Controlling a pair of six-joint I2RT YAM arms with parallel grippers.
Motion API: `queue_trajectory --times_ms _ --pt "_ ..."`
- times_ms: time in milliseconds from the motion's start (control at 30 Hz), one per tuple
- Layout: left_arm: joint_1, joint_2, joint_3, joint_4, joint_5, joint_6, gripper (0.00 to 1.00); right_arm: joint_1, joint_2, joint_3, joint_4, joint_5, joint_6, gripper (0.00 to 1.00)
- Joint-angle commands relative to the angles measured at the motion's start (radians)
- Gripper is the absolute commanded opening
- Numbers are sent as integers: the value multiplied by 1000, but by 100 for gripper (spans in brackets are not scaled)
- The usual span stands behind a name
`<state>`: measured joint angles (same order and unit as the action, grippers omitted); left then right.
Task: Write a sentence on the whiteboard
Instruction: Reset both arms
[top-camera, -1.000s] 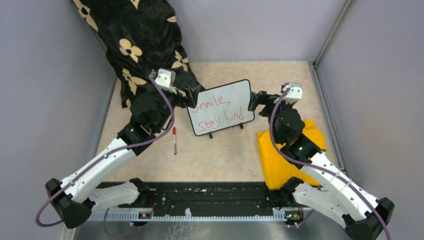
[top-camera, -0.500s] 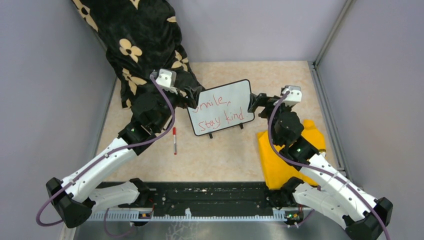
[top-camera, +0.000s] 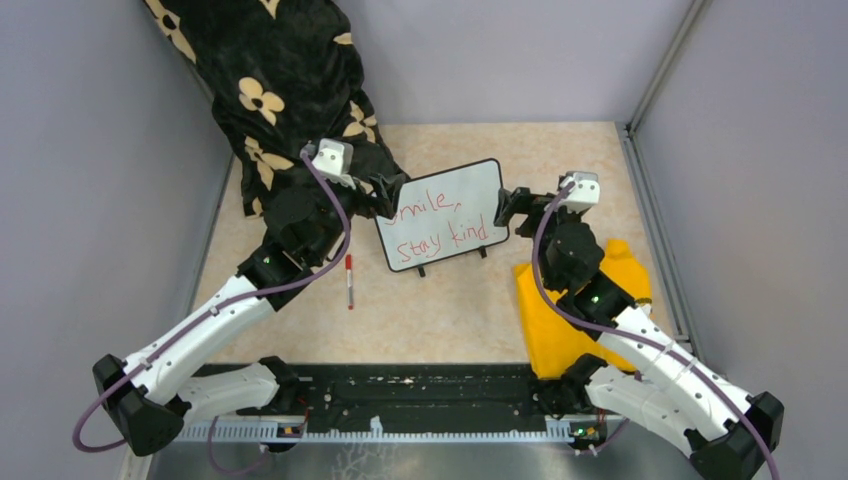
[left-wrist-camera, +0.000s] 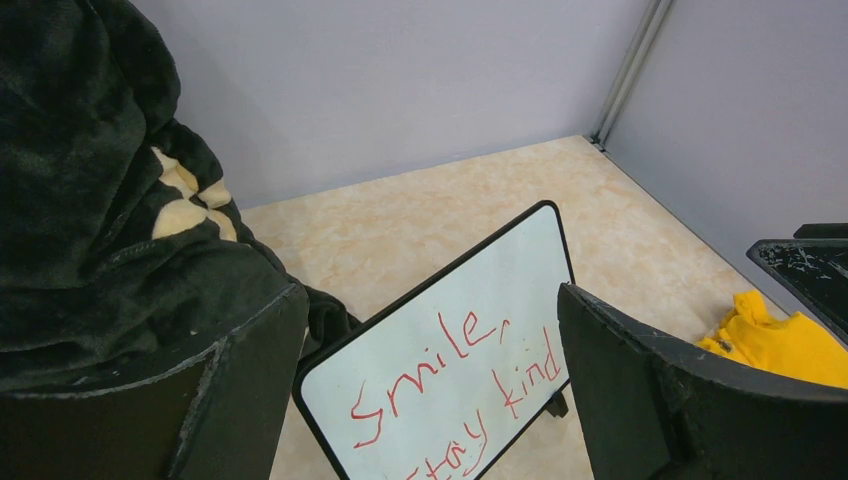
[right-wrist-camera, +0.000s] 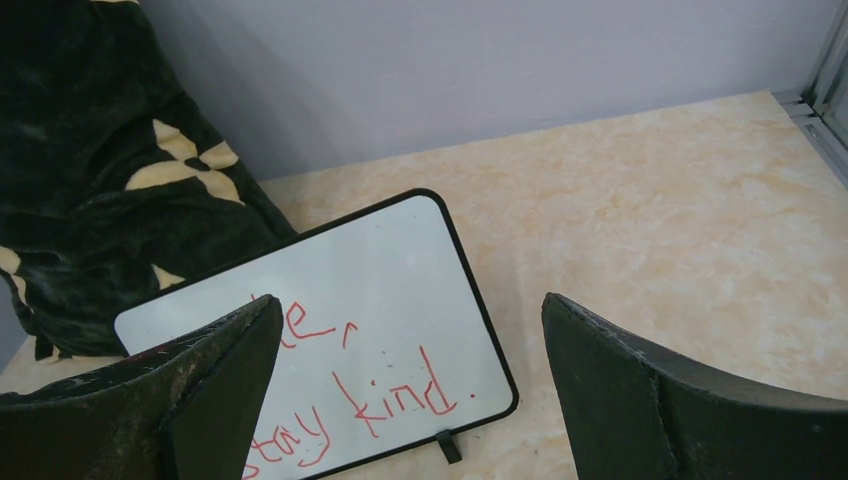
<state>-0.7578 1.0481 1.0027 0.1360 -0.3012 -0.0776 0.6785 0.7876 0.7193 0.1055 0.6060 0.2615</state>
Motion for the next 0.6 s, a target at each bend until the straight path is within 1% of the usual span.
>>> queue_trajectory --times_ms 0,400,567 --pt "-6 5 -10 37 15 -11 99 -7 -1 20 30 11 -5 99" --pt "-6 7 -13 38 13 -17 99 -7 -2 11 37 13 -10 99" --pt "-6 -7 -34 66 40 -15 99 -6 -1 17 37 12 -13 99"
